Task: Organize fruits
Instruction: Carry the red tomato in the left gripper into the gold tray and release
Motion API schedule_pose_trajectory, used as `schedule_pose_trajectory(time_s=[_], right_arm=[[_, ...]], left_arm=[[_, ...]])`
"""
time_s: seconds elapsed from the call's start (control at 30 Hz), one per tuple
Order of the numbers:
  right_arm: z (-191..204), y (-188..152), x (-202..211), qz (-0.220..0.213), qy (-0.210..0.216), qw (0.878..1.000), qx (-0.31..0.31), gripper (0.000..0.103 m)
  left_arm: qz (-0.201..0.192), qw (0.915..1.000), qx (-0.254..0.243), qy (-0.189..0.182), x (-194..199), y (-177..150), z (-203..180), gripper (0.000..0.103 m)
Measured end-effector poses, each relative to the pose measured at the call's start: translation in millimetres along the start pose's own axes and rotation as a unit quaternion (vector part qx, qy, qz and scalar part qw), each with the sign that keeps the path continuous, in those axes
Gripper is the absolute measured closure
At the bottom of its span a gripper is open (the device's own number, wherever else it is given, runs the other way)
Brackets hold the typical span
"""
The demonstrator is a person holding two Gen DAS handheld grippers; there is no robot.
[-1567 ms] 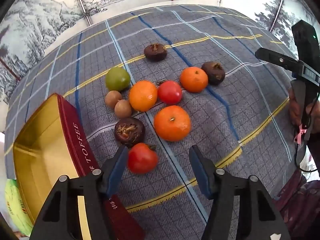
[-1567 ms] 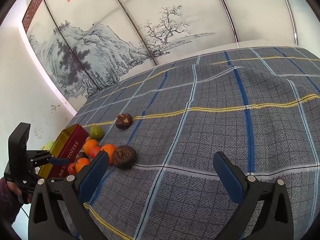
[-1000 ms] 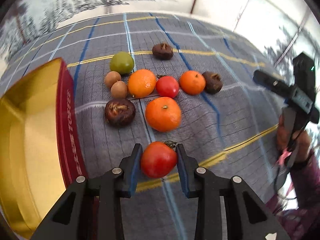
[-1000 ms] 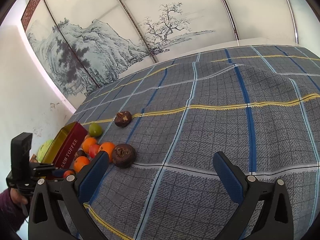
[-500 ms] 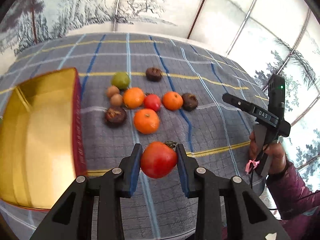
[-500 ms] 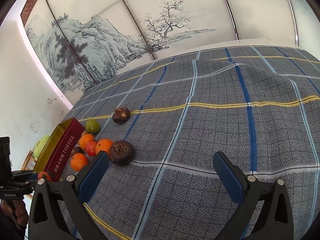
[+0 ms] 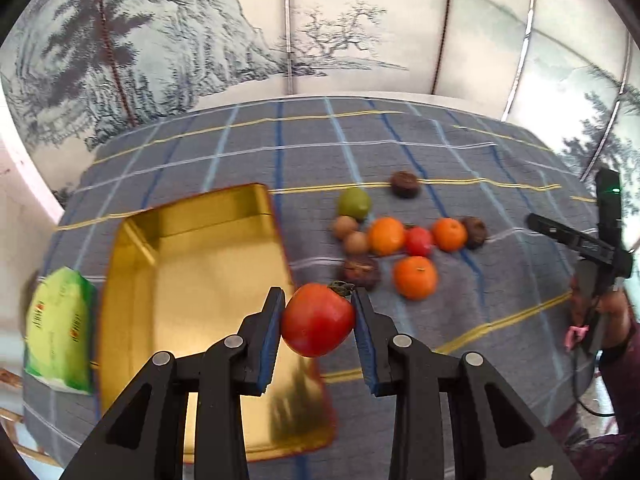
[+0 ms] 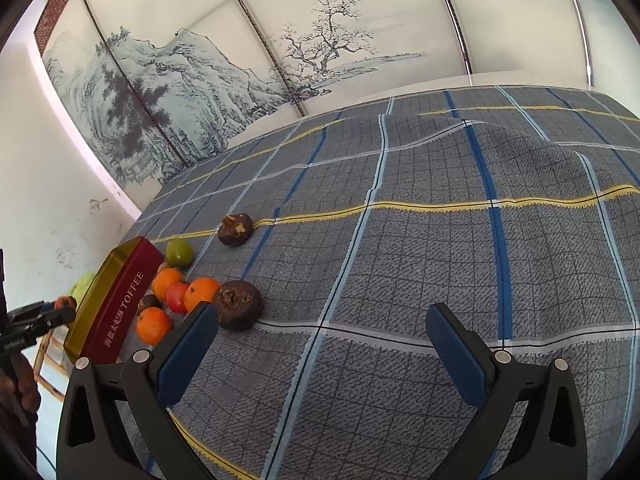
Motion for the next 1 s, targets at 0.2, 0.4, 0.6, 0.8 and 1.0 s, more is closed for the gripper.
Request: schedule_pose_trajectory(time_s=[0.2, 0.4, 0.6, 0.8, 1.0], right_arm=[[0, 1, -3, 0.011, 0.0, 1.0, -0.012, 0.0], [-1, 1, -6, 0.008, -0.001, 1.0, -0.016, 0.0], [-1, 1, -9, 0.017, -0.003, 1.0, -0.021, 0.0], [-1, 1, -12, 0.018, -0.004, 1.0, -0.021, 0.0], [0, 1, -15, 0.027, -0.006, 0.999, -0.024, 0.0]], left_arm=[[0.007, 0.9992, -0.011, 0.037, -9, 8, 29, 0.073], [0.019, 0.9976, -0.015, 0.065, -25, 14, 53, 0.073], [0.034, 0.9943, -0.029, 0.097, -44, 20, 77, 0.073], [0.046, 0.9931, -0.014, 0.107, -59, 23, 102, 0.073], [0.053, 0.9905, -0.015, 0.126, -68, 24, 114, 0.073]])
Point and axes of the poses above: each gripper's, at about its wrist camera, not at the fingertips, and x roughly against the way its jaws point, z to its left, y to its top, the point moved 3 cm from there along -x, roughly the way its jaws point, and after that the axes turned 8 degrees about -y, right-handed, at the moved point
